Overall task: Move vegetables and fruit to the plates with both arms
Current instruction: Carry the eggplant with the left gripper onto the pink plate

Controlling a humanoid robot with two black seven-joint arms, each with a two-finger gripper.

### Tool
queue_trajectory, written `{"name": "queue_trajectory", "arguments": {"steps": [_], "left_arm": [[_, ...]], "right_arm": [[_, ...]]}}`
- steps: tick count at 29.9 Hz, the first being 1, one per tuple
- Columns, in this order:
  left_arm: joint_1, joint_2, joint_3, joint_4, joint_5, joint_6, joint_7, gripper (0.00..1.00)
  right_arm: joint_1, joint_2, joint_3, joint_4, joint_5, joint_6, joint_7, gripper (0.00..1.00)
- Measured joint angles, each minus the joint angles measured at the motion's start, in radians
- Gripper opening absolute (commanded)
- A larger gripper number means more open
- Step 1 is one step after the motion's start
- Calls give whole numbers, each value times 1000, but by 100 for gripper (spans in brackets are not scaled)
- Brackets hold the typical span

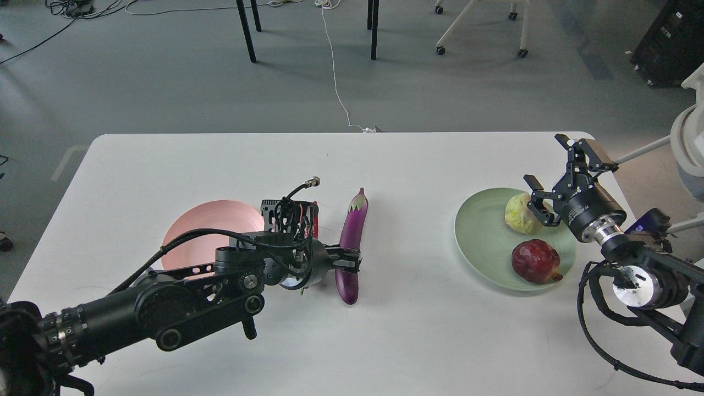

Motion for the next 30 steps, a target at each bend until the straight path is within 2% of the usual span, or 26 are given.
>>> {"name": "queue_trajectory", "arguments": {"steps": [8,13,14,19,23,26,30], "left_arm": [[-29,19,-100,-87,-57,17,0,25],[-62,195,-142,-133,-60,-68,-3,25],[-64,249,-142,-137,-57,-90,-18,25],[-57,485,-130,-143,-49,-159,-157,26],[-49,605,-98,-143,-49,-172,-233,27],[-49,665,-49,-144,-48,-173,-280,27],[-48,703,-18,-163,-47,-173,-309,27]], "right_arm": [[0,1,0,0,0,0,0,99],[0,2,0,0,-1,0,0,99],[0,3,0,0,-1,0,0,99],[0,5,-2,0,-5,0,0,99],[0,5,-2,0,-7,0,0,99],[0,5,-2,-1,-8,0,0,99],[0,8,-2,0,-8,0,0,99]]}}
